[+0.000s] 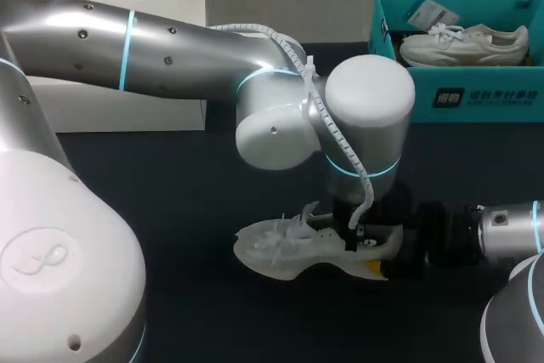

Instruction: Take the shoe out of the shoebox, open the shoe tongue, remove and reinsert the insole, then place the shoe into the shoebox

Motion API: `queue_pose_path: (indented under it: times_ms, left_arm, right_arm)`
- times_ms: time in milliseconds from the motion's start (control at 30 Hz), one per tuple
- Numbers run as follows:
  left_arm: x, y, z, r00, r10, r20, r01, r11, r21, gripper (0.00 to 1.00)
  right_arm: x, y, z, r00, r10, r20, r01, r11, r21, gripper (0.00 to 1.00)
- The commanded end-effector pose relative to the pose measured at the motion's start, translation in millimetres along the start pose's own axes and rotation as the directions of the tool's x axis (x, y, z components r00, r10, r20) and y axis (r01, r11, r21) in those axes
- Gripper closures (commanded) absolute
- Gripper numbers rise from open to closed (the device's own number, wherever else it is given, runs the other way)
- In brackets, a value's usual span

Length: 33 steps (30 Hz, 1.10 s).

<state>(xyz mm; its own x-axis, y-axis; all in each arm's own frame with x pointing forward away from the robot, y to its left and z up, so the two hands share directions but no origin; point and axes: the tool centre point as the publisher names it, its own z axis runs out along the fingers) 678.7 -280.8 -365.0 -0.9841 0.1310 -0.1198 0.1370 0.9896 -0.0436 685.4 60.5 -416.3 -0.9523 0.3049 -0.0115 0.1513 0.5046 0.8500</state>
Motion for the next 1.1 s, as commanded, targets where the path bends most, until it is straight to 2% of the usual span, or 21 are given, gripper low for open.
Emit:
queue_pose_path:
  times_ms: [33, 267, 700, 1100]
  left_arm:
    - [7.2, 8, 0, 1.0, -0.009, 0.0, 0.009, 1.0, -0.002, 1.0]
    - [21.5, 17, 6, 0.999, -0.016, -0.049, 0.016, 1.0, -0.008, 1.0]
    - [12.5, 15, 22, 0.991, 0.019, -0.131, -0.016, 1.0, 0.023, 1.0]
    - [30.3, 19, 31, 0.982, 0.038, -0.184, -0.032, 0.999, 0.036, 1.0]
  right_arm:
    - [-0.2, -1.4, 2, 1.0, 0.0, 0.003, 0.0, 1.0, 0.005, 1.0]
    - [-0.2, -1.4, 2, 1.0, 0.0, 0.003, 0.0, 1.0, 0.005, 1.0]
    - [-0.2, -1.4, 2, 1.0, 0.0, 0.003, 0.0, 1.0, 0.005, 1.0]
    - [-0.2, -1.4, 2, 1.0, 0.0, 0.003, 0.0, 1.0, 0.005, 1.0]
